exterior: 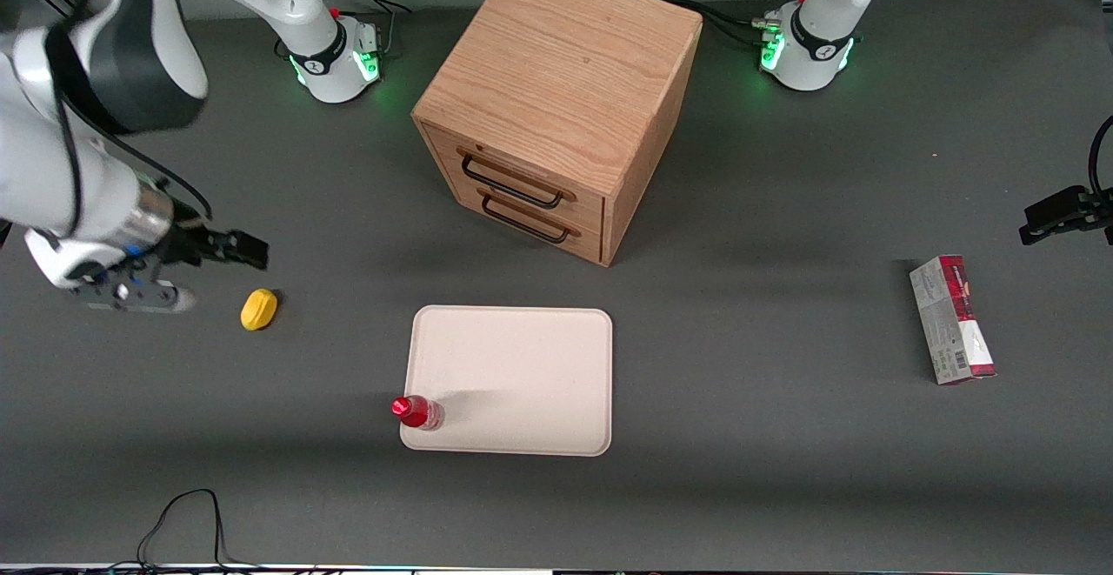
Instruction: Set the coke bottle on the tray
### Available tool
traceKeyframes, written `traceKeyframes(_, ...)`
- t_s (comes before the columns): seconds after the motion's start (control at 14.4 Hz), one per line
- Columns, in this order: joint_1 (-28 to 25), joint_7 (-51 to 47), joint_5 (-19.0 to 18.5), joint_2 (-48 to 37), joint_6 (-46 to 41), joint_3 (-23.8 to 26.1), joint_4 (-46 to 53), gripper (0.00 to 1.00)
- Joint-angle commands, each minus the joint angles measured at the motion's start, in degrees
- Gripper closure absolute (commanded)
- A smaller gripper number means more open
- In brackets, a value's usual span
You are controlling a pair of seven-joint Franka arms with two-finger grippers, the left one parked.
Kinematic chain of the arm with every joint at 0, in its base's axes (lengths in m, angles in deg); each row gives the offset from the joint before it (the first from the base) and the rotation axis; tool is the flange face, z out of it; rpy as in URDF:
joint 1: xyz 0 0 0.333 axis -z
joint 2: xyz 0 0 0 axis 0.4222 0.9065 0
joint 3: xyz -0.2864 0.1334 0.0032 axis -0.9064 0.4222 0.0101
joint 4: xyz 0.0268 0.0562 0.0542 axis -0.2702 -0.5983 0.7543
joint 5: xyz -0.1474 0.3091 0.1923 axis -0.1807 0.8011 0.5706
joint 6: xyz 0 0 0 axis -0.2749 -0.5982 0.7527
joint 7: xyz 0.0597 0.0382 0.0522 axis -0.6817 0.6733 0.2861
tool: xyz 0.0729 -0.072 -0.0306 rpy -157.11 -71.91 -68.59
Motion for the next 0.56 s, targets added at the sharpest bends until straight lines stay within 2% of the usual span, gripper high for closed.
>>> traceKeyframes(0.0, 0.5, 3.5, 1.0, -8.7, -0.4, 0.1, -7.4, 0.00)
traceKeyframes(0.21, -5.2, 3.9, 1.2, -8.8, -3.8, -6.6, -5.2, 0.00)
traceKeyframes(0.42, -5.2, 6.3, 1.7, -8.3, -7.6, -7.5, -2.4, 0.00)
traceKeyframes(0.49, -5.1, 6.8, 3.0, -8.5, -8.3, -7.8, -2.2, 0.00)
